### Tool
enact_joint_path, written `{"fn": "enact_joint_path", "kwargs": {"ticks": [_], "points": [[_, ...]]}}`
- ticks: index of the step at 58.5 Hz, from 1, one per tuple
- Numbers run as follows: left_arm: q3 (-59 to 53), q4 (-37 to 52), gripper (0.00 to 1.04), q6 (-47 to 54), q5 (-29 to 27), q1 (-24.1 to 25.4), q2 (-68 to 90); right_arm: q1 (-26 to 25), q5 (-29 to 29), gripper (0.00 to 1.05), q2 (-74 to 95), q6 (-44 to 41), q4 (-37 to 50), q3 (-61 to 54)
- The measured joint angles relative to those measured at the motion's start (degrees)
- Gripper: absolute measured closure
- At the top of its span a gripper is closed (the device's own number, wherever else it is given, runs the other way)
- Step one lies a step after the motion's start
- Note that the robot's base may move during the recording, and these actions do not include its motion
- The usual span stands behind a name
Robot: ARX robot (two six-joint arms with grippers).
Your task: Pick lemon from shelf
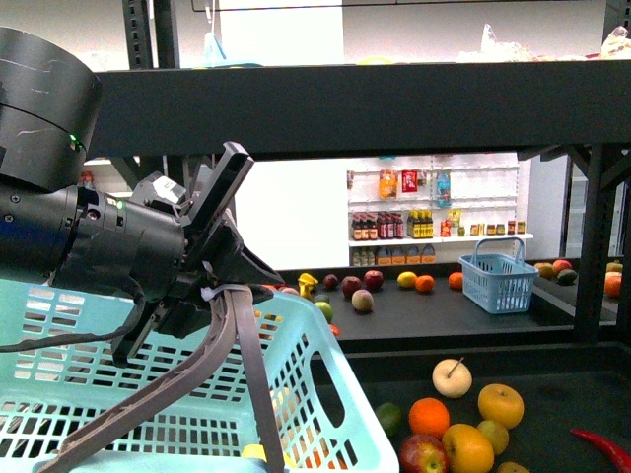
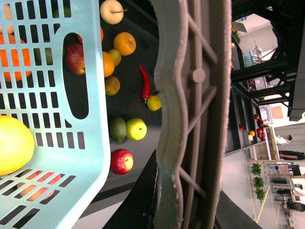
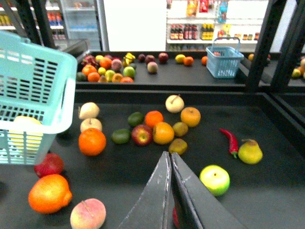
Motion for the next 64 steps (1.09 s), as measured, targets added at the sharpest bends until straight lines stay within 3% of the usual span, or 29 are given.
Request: {"fn": "enact_joint_path", "kwargs": {"ticks": [17, 50, 59, 64], "points": [[0.00, 0.00, 0.92, 0.00, 0.07, 0.00, 0.00, 0.00, -0.04, 0.97, -0.26, 0.00, 0.13, -0.02], [0.00, 0.00, 0.92, 0.00, 0.07, 0.00, 0.00, 0.00, -0.04, 0.02, -0.26, 0.07, 0.13, -0.02], [0.00, 0.00, 0.92, -0.02, 0.04, 0.00, 0.00, 0.00, -0.04, 0.02, -0.28, 0.11, 0.13, -0.02], [0.00, 1.38, 0.92, -1.70, -2.93, 0.02, 0.00, 0.00, -0.04, 0.02, -0.28, 0.09, 0.13, -0.02]]}}
